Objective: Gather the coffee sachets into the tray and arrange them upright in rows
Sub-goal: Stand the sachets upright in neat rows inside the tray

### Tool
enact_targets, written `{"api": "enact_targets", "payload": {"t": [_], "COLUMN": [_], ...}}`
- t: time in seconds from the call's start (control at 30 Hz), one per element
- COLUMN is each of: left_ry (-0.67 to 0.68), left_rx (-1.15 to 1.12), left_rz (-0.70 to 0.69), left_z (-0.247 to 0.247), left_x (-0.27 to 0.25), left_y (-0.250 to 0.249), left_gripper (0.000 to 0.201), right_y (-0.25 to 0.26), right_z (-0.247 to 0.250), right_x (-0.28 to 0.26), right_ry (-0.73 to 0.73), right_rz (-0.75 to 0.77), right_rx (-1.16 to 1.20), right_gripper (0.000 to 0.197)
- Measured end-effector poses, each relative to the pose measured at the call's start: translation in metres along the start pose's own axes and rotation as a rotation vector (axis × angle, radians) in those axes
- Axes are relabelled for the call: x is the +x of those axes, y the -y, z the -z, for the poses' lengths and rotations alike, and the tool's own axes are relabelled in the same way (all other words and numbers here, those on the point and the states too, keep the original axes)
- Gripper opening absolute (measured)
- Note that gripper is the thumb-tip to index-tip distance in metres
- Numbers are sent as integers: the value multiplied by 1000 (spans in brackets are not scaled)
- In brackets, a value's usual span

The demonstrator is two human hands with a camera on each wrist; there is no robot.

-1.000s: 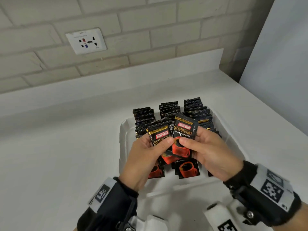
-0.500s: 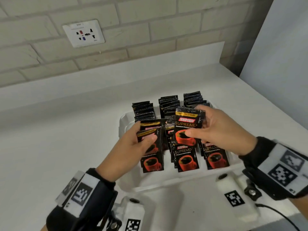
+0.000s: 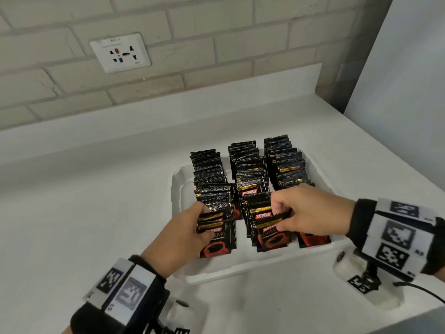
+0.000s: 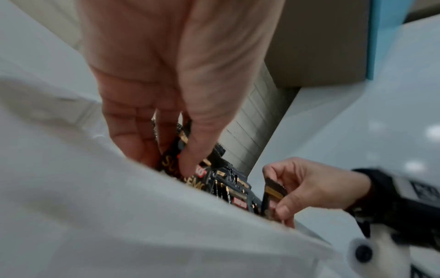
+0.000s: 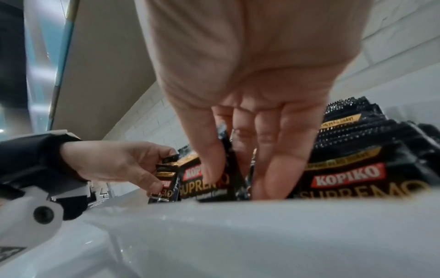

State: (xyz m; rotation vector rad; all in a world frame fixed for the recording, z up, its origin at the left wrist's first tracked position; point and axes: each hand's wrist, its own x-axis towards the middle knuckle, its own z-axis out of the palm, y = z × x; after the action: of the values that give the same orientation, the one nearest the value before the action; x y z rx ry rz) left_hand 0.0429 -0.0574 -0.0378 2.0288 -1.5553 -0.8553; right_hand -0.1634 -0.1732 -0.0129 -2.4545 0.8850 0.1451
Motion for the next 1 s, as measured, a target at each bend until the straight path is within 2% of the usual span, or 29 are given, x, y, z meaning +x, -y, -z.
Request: {"api": "enact_targets", "payload": {"t": [0.13,0.23,0.3,0.4,0.57,0.87,1.0], "left_ry": [-70,-138,-158,-176,-196,-233,-278], "left_rx": [125,173,185,170,211,220,51], "left_rz": [-25,-72,-87,-92,-73,-74,15], "left_z": [-2,0,0,-1,-6,-1,9], "left_x": [5,8,9,10,8,3,-3], "left_y": [1,-2,-5,-6,-2,-2,1], "left_gripper": [33,33,34,38,47,56,58], "right_y": [5,11,14,15,12,5,6], "right_z": [1,3,3,3,0,12,27], "right_x": [4,6,7,8,9,-2,-16], "right_ry": [77,26,-10,-61,-97,-124,-120], "right_rz": [-62,-57,-48,-42,-48,-169,-171], "right_rx": [-199,-322,-366,-431,-536,-397,-128], "right_gripper": [28,25,27,20,33,38,36]}}
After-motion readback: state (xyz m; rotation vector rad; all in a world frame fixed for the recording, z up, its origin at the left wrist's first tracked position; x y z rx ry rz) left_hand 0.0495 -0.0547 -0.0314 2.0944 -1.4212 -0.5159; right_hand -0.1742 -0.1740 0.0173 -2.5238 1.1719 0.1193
